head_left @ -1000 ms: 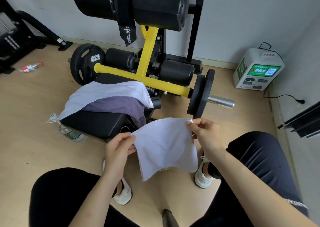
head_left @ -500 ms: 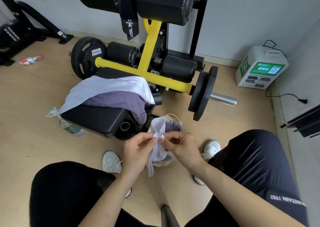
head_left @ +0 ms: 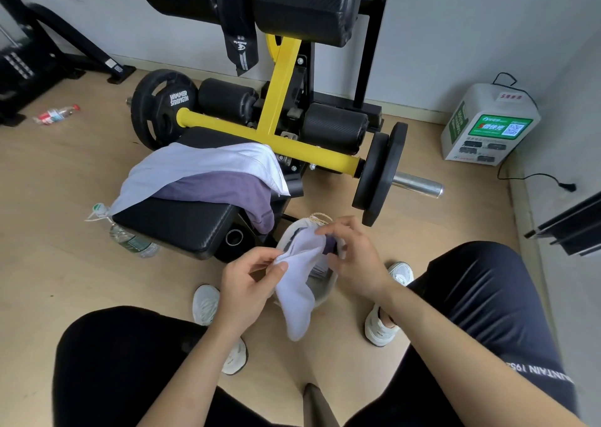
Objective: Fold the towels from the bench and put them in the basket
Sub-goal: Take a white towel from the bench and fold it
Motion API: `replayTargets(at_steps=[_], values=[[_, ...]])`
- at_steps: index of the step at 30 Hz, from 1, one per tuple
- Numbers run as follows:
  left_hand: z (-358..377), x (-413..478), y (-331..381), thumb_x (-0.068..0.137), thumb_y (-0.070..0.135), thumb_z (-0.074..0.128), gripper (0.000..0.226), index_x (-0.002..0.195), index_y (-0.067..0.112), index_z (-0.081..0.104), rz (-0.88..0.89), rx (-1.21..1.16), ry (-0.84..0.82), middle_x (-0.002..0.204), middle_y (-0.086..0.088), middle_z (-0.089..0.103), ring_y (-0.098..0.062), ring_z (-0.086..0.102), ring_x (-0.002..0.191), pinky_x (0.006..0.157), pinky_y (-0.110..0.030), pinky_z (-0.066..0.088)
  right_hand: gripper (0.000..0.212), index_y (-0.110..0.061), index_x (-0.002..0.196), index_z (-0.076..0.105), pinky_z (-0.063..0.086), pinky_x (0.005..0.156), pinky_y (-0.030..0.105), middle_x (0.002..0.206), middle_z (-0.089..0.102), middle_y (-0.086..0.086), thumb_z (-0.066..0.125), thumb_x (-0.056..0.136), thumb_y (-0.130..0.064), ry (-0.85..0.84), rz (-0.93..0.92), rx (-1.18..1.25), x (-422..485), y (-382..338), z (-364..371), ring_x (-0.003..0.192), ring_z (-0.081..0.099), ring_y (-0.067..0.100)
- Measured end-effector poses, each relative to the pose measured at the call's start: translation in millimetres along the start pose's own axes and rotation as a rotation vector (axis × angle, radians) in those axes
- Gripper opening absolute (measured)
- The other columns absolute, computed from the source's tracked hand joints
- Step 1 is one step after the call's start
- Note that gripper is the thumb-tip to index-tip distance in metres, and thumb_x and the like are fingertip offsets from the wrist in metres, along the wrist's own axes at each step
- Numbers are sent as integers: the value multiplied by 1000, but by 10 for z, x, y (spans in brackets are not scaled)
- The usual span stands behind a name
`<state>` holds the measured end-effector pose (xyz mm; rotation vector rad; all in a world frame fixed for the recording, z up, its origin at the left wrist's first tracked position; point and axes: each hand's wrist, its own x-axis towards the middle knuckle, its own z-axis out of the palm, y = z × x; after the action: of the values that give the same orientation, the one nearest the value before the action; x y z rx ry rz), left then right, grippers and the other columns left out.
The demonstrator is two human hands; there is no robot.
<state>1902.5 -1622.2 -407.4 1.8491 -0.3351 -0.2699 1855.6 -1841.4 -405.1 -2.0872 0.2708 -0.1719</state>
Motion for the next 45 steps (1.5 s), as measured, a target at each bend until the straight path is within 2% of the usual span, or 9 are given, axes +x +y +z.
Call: replayTargets(at_steps=[3,6,10,14,22,32,37,42,45], values=[[-69,-1,-2,84,39,68,20,98,26,75,65,34,-35,95,5,77,-19,72,93,82,-32,58,40,-33,107,71,35,99,26,124,45,-6,70,80,-4,-162,-27,-249,81,177,-80,115,42,22],[-130,-4,4,86,40,67,20,98,26,73,86,49,-27,96,8,76,-19,72,95,82,-26,57,24,-29,97,73,39,100,33,116,53,-9,78,80,-13,-237,-106,-346,102,236,-139,113,50,22],[-183,56,-84,95,17,68,9,99,25,71,38,91,53,94,14,74,-11,71,92,79,-23,55,20,-26,88,72,54,87,38,97,69,-6,73,82,-7,-182,-52,-157,105,125,-193,90,64,14],[-185,87,-122,98,8,64,17,101,25,66,22,118,129,94,19,72,-3,68,91,76,-12,50,22,-23,90,72,57,88,32,94,73,-8,67,89,-2,-73,-70,42,55,-29,-130,92,69,12],[-225,85,-66,86,12,64,11,94,20,67,-44,62,42,89,10,71,-10,67,86,76,-25,51,22,-17,99,63,55,86,29,92,68,-6,63,90,3,-72,-33,229,35,-37,-148,93,66,15],[22,-3,57,73,42,75,49,121,35,65,194,398,-142,100,25,64,-5,62,93,78,-26,53,31,-6,117,61,51,84,23,95,72,15,64,89,6,-220,-73,286,-46,-110,-52,88,66,18],[139,62,-9,82,54,62,36,100,25,71,228,486,-118,97,14,58,-8,59,83,66,-31,49,29,-10,116,63,49,83,21,95,73,8,66,90,3,-245,-74,274,-52,-88,-50,85,64,9],[130,53,-23,88,58,50,34,95,29,67,212,483,-137,79,10,64,-15,59,73,61,-38,50,33,-12,121,62,54,86,34,99,72,14,68,90,-1,-262,-34,289,-24,-42,-54,90,66,25],[101,43,-12,90,55,54,28,99,32,67,224,433,-143,80,13,65,-12,61,76,63,-37,51,36,-11,120,64,54,80,23,104,72,8,73,86,-2,-357,16,255,-21,-52,-60,92,67,10]])
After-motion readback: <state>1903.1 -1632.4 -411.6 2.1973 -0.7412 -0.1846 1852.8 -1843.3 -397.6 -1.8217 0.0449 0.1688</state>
